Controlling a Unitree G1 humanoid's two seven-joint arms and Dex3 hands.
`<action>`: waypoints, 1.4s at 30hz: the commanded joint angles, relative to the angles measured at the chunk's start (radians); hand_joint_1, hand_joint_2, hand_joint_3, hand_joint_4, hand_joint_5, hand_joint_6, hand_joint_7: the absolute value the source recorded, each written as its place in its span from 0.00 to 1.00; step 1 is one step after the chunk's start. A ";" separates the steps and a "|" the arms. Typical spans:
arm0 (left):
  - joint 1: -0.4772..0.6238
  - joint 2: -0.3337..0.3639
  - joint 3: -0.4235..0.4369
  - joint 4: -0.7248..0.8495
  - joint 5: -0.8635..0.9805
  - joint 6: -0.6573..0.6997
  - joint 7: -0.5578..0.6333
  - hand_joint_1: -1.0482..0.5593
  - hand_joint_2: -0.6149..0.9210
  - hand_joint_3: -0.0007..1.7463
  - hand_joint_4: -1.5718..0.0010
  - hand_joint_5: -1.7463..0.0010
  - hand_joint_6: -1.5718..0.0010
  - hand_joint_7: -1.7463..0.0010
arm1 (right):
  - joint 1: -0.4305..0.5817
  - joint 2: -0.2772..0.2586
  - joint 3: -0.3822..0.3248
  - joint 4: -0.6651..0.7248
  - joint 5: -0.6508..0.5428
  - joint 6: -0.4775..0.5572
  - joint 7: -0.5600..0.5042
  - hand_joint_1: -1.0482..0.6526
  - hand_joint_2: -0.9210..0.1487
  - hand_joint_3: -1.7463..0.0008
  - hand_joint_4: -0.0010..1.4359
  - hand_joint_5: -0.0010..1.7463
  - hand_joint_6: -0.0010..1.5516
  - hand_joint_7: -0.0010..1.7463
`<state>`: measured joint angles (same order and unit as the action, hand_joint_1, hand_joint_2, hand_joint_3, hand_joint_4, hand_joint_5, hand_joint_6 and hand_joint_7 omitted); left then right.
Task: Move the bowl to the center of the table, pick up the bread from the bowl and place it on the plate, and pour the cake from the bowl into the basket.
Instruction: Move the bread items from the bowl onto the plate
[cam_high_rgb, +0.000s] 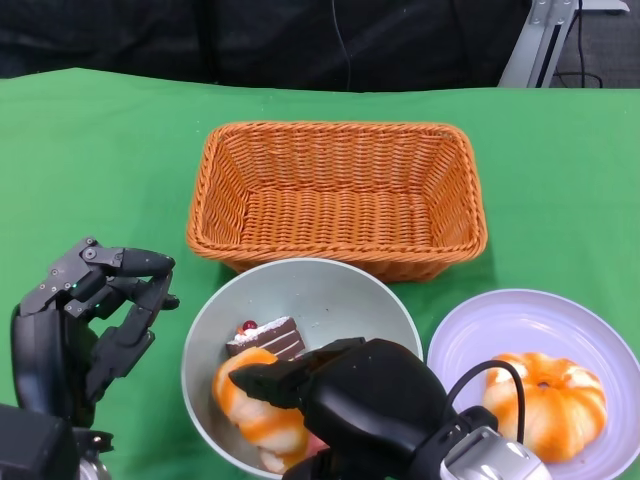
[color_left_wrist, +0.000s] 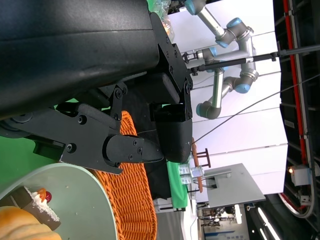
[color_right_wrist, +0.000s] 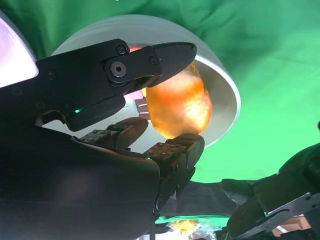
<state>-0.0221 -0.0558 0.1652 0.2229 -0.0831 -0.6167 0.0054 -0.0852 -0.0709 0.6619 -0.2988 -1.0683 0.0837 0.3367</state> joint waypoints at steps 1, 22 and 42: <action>-0.002 0.004 0.007 0.004 0.004 -0.006 0.018 0.51 1.00 0.15 0.52 0.19 0.47 0.41 | -0.016 -0.020 0.003 0.013 0.016 -0.006 0.021 0.13 0.00 0.91 0.33 0.00 0.33 0.01; 0.003 -0.003 -0.001 0.001 0.025 -0.013 0.037 0.52 0.99 0.16 0.51 0.18 0.48 0.39 | -0.051 -0.023 0.031 0.145 0.013 -0.041 -0.106 0.29 0.00 0.95 0.58 0.06 0.50 0.03; 0.006 0.008 -0.004 0.014 0.024 -0.025 0.023 0.52 0.99 0.16 0.51 0.18 0.48 0.40 | -0.085 0.001 0.020 0.334 0.106 -0.142 -0.379 0.47 0.02 1.00 0.48 0.74 0.69 0.05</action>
<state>-0.0218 -0.0617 0.1569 0.2261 -0.0521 -0.6245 0.0311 -0.1727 -0.0519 0.6973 0.0058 -0.9640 -0.0767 -0.0459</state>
